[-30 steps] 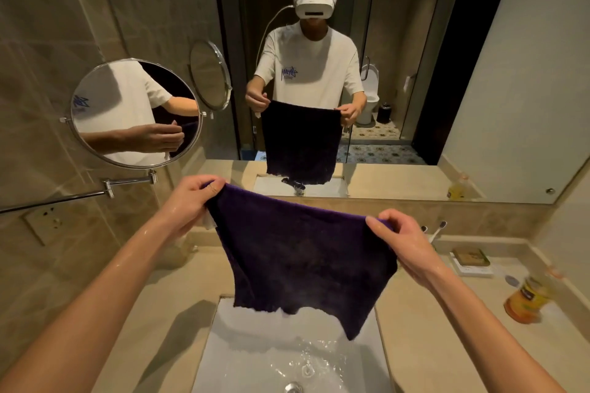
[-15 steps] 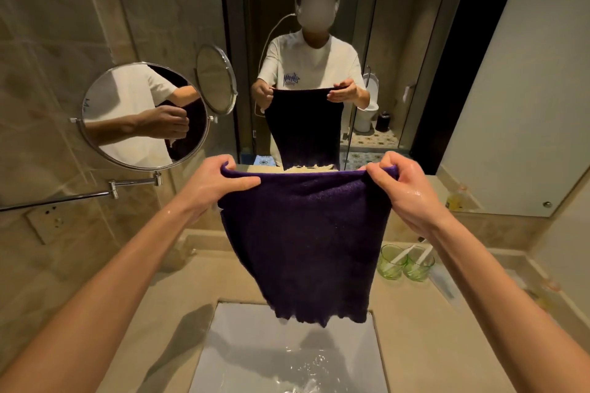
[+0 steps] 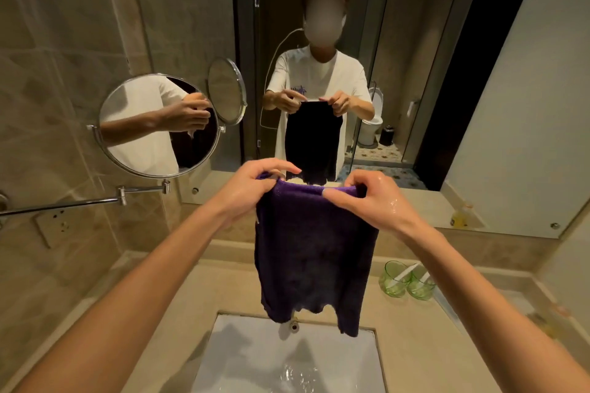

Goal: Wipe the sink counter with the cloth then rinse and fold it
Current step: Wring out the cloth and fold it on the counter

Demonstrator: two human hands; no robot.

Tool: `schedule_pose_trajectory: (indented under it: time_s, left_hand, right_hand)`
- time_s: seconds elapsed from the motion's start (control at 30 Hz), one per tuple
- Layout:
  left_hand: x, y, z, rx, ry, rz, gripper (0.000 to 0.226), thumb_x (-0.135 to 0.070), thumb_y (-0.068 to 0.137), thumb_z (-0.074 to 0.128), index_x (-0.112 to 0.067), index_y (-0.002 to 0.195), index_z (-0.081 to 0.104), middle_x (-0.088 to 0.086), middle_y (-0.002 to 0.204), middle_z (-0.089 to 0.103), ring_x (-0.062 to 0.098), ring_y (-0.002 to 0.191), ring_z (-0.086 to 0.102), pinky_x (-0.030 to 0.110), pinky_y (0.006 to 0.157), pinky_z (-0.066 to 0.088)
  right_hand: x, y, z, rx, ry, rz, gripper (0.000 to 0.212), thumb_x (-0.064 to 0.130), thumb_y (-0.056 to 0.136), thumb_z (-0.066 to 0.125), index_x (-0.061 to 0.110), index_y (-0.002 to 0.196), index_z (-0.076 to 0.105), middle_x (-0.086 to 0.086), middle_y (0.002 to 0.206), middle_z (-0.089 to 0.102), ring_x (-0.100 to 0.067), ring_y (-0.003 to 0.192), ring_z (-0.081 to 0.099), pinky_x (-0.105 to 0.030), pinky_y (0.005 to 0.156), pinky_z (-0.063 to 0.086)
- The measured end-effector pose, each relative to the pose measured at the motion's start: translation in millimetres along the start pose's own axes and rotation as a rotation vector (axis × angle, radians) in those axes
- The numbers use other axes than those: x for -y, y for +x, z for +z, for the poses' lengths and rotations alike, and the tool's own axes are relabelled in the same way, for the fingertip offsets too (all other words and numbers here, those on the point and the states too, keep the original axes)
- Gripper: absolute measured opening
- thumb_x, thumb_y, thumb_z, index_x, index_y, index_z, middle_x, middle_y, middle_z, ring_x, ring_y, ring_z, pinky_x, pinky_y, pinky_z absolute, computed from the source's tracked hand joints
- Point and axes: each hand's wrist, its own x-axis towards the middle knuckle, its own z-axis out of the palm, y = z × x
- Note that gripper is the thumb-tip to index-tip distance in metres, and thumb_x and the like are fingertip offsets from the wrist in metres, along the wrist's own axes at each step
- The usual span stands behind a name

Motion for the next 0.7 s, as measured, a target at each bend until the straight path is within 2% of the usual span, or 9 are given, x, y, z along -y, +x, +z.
schedule_pose_trajectory:
  time_s: [0.07, 0.13, 0.17, 0.3, 0.4, 0.53, 0.57, 0.63, 0.7]
  left_hand:
    - [-1.0, 1.6, 6.4, 0.023, -0.032, -0.013, 0.034, -0.01, 0.106, 0.046, -0.025, 0.126, 0.07, 0.016, 0.111, 0.067, 0.02, 0.104, 0.064, 0.033, 0.097, 0.052]
    - [-3.6, 2.3, 11.9, 0.013, -0.008, -0.022, 0.032, -0.028, 0.106, 0.051, -0.024, 0.134, 0.064, 0.004, 0.122, 0.068, 0.017, 0.117, 0.064, 0.037, 0.104, 0.053]
    - [-6.6, 2.0, 14.5, 0.008, 0.04, -0.017, 0.031, -0.031, 0.103, 0.056, -0.022, 0.132, 0.065, 0.001, 0.12, 0.068, 0.016, 0.115, 0.066, 0.036, 0.101, 0.055]
    - [-15.7, 2.7, 23.1, 0.015, 0.159, 0.033, 0.012, -0.03, 0.094, 0.07, -0.017, 0.093, 0.07, 0.006, 0.094, 0.072, 0.018, 0.091, 0.071, 0.038, 0.082, 0.061]
    - [-18.8, 7.2, 31.1, -0.022, -0.003, 0.059, 0.022, -0.027, 0.098, 0.064, -0.014, 0.081, 0.064, 0.001, 0.08, 0.066, 0.01, 0.077, 0.066, 0.025, 0.069, 0.054]
    - [-31.3, 11.9, 54.4, -0.056, -0.34, -0.024, 0.033, -0.02, 0.104, 0.052, -0.017, 0.071, 0.055, -0.006, 0.068, 0.055, 0.007, 0.07, 0.052, 0.023, 0.062, 0.043]
    - [-35.0, 12.5, 58.6, -0.038, -0.424, -0.041, 0.036, -0.022, 0.105, 0.049, -0.017, 0.07, 0.06, -0.005, 0.07, 0.059, 0.009, 0.073, 0.057, 0.024, 0.065, 0.046]
    - [-43.6, 11.8, 65.9, 0.032, -0.583, -0.077, 0.053, -0.032, 0.107, 0.043, -0.018, 0.063, 0.068, -0.002, 0.069, 0.065, 0.009, 0.075, 0.066, 0.026, 0.074, 0.053]
    - [-48.1, 13.6, 72.2, 0.081, -0.649, -0.105, 0.061, -0.048, 0.107, 0.037, -0.014, 0.061, 0.06, 0.001, 0.066, 0.061, 0.01, 0.071, 0.067, 0.026, 0.081, 0.055]
  right_hand:
    - [2.5, 1.7, 3.0, -0.041, -0.028, -0.013, 0.047, 0.051, 0.082, 0.078, 0.025, 0.059, 0.047, 0.011, 0.057, 0.051, -0.004, 0.054, 0.047, -0.014, 0.053, 0.038]
    - [4.4, 3.3, 5.9, -0.076, -0.023, -0.047, 0.05, 0.045, 0.085, 0.077, 0.025, 0.056, 0.041, 0.01, 0.054, 0.046, -0.005, 0.052, 0.046, -0.017, 0.052, 0.037]
    - [5.0, 3.8, 7.4, -0.075, -0.019, -0.068, 0.051, 0.042, 0.087, 0.076, 0.026, 0.055, 0.04, 0.01, 0.053, 0.045, -0.005, 0.052, 0.046, -0.02, 0.052, 0.035]
    - [3.5, 5.9, 12.9, -0.031, 0.077, -0.109, 0.047, 0.028, 0.097, 0.067, 0.025, 0.059, 0.038, 0.009, 0.062, 0.042, -0.007, 0.058, 0.039, -0.03, 0.059, 0.032]
    - [5.3, 7.4, 16.4, -0.037, 0.249, -0.118, 0.039, 0.022, 0.1, 0.061, 0.026, 0.067, 0.042, 0.004, 0.072, 0.045, -0.013, 0.066, 0.042, -0.032, 0.064, 0.036]
    - [21.8, 6.7, 29.9, -0.104, 0.488, -0.118, 0.041, 0.021, 0.105, 0.053, 0.045, 0.072, 0.051, -0.006, 0.093, 0.061, -0.018, 0.086, 0.059, -0.036, 0.077, 0.051]
    - [26.6, 6.1, 33.5, -0.12, 0.539, -0.092, 0.036, 0.022, 0.106, 0.051, 0.043, 0.077, 0.052, -0.006, 0.096, 0.063, -0.017, 0.091, 0.062, -0.037, 0.081, 0.054]
    - [34.9, 5.4, 41.1, -0.135, 0.608, -0.027, 0.019, 0.025, 0.107, 0.047, 0.026, 0.089, 0.052, -0.002, 0.093, 0.061, -0.008, 0.089, 0.062, -0.035, 0.082, 0.056]
    - [40.7, 4.5, 48.4, -0.143, 0.615, -0.017, 0.021, 0.026, 0.109, 0.043, 0.021, 0.088, 0.044, 0.004, 0.084, 0.054, 0.007, 0.076, 0.058, -0.021, 0.071, 0.052]
